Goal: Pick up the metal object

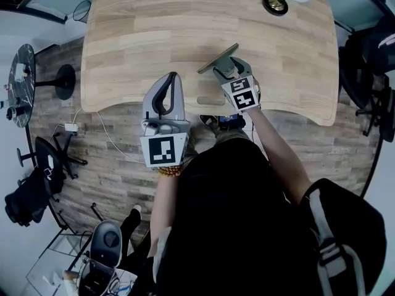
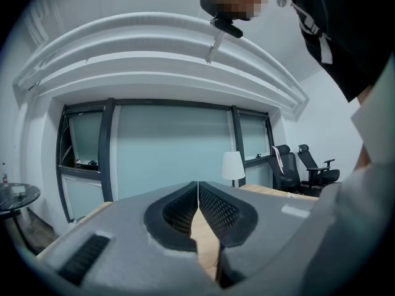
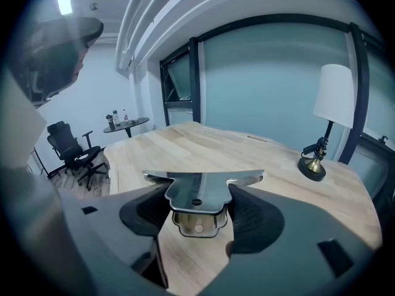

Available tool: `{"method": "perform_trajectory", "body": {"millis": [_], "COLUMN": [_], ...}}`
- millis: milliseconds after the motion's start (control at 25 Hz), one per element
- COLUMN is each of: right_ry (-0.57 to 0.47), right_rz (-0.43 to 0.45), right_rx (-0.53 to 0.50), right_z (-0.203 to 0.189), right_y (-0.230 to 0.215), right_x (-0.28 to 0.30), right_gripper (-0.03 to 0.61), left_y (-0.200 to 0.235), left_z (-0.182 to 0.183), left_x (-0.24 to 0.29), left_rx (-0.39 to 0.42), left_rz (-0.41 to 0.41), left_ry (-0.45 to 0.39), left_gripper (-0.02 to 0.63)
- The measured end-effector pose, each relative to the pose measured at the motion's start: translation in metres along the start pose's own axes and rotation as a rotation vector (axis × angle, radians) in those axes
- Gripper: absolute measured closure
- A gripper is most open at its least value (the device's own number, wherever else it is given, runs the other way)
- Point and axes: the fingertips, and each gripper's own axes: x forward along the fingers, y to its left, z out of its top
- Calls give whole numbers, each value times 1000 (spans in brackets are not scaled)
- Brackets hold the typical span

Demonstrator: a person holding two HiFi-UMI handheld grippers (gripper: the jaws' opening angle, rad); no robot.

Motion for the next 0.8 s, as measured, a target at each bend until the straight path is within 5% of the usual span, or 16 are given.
{"method": "perform_trajectory", "body": {"millis": [800], "right_ry": [-131], "right_rz": [-31], "right_rx": [-49], "right_z": [66], "right_y": [-9], "right_x": [-19], "right_gripper": [293], "left_y": [3], "left_z": [14], "left_x": [11], "left_rx": [30], "left_rz": [-11], "left_ry": [-33], "left_gripper": [594]}}
